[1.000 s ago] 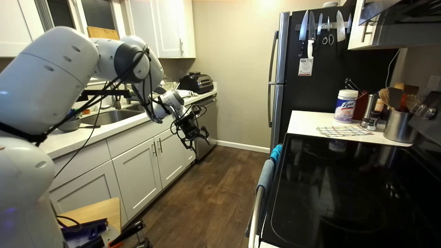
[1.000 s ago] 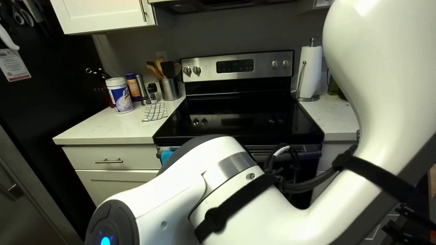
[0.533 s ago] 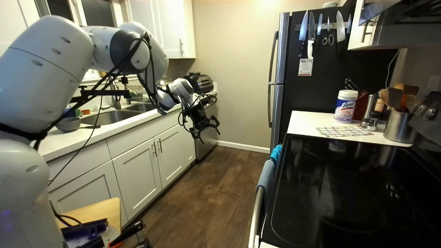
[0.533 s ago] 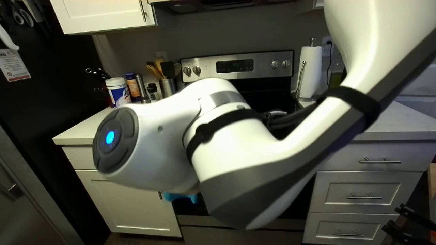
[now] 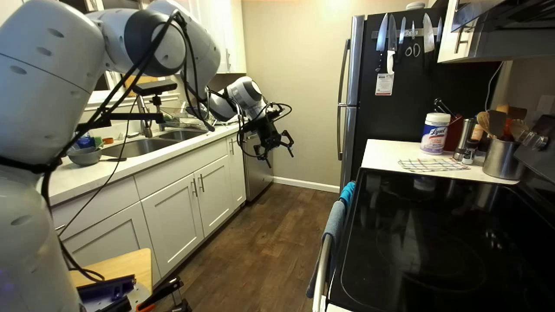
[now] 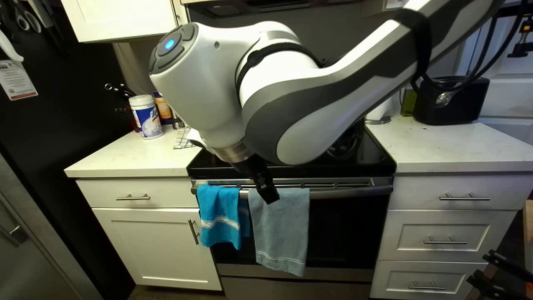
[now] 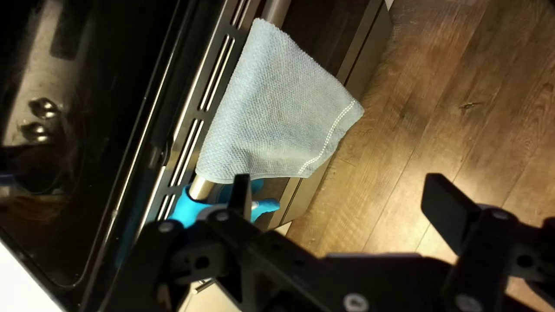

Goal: Lift the blue towel on the stove and put it on the oven door towel holder

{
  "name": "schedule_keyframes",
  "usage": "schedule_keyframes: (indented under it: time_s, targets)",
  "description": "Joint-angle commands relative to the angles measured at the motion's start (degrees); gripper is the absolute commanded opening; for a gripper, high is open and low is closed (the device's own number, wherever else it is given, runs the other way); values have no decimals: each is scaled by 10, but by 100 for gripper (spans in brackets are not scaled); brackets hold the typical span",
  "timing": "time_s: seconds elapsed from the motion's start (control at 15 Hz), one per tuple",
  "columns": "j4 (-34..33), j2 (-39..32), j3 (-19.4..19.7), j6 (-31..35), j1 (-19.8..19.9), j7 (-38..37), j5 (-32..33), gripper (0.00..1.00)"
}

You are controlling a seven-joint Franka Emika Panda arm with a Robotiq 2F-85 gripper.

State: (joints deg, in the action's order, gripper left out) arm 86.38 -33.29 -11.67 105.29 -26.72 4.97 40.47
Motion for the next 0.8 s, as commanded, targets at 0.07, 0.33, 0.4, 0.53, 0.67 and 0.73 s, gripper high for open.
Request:
schedule_keyframes:
  time_s: [0.07, 0.33, 0.4, 0.53, 0.67, 0.73]
  targets:
    - [49, 48, -5, 30, 20, -39, -30, 100]
    - [68, 70, -3, 52, 25, -59, -46, 100]
    - [73, 74, -3, 57, 26, -63, -48, 100]
    - [84, 83, -2, 66, 27, -71, -51, 100]
    - [96, 92, -3, 76, 28, -75, -54, 100]
    - [101, 96, -3, 80, 28, -78, -54, 100]
